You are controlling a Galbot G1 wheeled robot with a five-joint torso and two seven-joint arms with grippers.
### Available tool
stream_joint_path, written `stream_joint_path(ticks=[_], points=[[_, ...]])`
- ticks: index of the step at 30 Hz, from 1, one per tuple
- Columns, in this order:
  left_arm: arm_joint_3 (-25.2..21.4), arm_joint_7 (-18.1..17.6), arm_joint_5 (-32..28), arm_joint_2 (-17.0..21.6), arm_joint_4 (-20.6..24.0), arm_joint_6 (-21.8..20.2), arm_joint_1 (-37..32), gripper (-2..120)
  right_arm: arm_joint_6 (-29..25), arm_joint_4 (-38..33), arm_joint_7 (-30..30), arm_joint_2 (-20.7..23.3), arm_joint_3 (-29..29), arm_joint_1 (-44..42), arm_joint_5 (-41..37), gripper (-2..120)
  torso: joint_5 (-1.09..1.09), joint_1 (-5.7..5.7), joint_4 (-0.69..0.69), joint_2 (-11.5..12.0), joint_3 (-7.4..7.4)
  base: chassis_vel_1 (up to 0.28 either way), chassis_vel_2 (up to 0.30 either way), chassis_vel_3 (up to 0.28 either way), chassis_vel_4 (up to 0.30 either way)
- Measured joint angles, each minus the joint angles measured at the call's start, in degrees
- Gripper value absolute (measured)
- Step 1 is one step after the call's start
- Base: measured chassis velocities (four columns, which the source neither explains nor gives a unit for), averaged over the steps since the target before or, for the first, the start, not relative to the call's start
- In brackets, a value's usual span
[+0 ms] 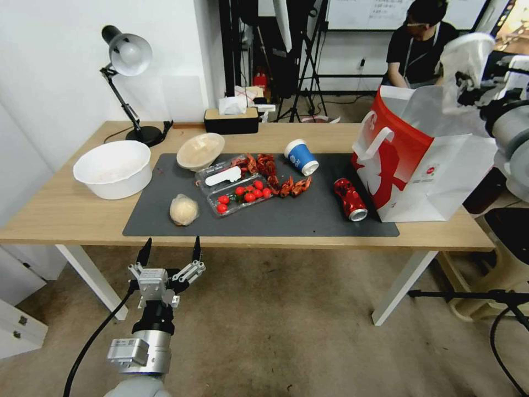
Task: Pick up the trash from the table and place it into the takeout bag.
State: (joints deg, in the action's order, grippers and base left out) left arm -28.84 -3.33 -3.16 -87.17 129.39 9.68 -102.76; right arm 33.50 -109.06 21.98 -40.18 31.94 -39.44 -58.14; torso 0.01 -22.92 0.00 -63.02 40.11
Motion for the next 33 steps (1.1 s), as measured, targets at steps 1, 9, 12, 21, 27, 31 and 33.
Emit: stream_joint_path(ticks=[1, 9, 12, 21, 27, 31, 33], points=[[-0.02, -0.12, -0.08, 0.04, 0.00, 0.07, -0.01, 100, 0.16, 0.03, 0.06, -0.09, 0.04, -0.36, 0.06, 22, 0.00, 0.00, 0.00, 0.00, 0.00, 0.000, 0.000, 0.000, 0.000], [-0.12, -1.04, -1.31, 0.22, 0.00, 0.65, -0.01, 100, 0.70, -0.07, 0.93, -0.89, -0.02, -1.96, 0.30, 49, -0.01, 0.00, 0.00, 0.00, 0.00, 0.000, 0.000, 0.000, 0.000], [-0.12, -1.18, -1.34, 0.22, 0.21, 0.85, -0.02, 100, 0.95, -0.20, 1.34, -0.92, -0.13, -2.30, 0.32, 62, -0.02, 0.00, 0.01, 0.00, 0.00, 0.000, 0.000, 0.000, 0.000], [-0.10, -1.31, -1.40, 0.19, 0.29, 0.89, 0.32, 100, 0.98, -0.99, 1.72, -1.20, -0.08, -3.58, 0.38, 93, -0.01, 0.00, 0.01, 0.00, 0.00, 0.000, 0.000, 0.000, 0.000], [-0.01, -1.25, -1.40, 0.16, 0.29, 0.89, 0.42, 100, 0.00, -2.49, 1.40, -1.37, 0.73, -5.00, 0.38, 100, -0.01, 0.00, 0.00, 0.00, 0.00, 0.000, 0.000, 0.000, 0.000], [-0.12, -1.24, -1.43, 0.15, 0.29, 0.91, 0.40, 100, -2.87, -4.37, 0.52, -1.50, 1.50, -5.95, 0.29, 100, -0.01, 0.00, 0.00, 0.00, 0.00, 0.000, 0.000, 0.000, 0.000], [-0.26, -1.27, -1.45, 0.13, 0.29, 0.99, 0.39, 100, -5.11, -5.90, -0.22, -1.59, 1.99, -6.66, 0.18, 100, -0.01, 0.00, 0.01, 0.00, 0.00, 0.000, 0.000, 0.000, 0.000]])
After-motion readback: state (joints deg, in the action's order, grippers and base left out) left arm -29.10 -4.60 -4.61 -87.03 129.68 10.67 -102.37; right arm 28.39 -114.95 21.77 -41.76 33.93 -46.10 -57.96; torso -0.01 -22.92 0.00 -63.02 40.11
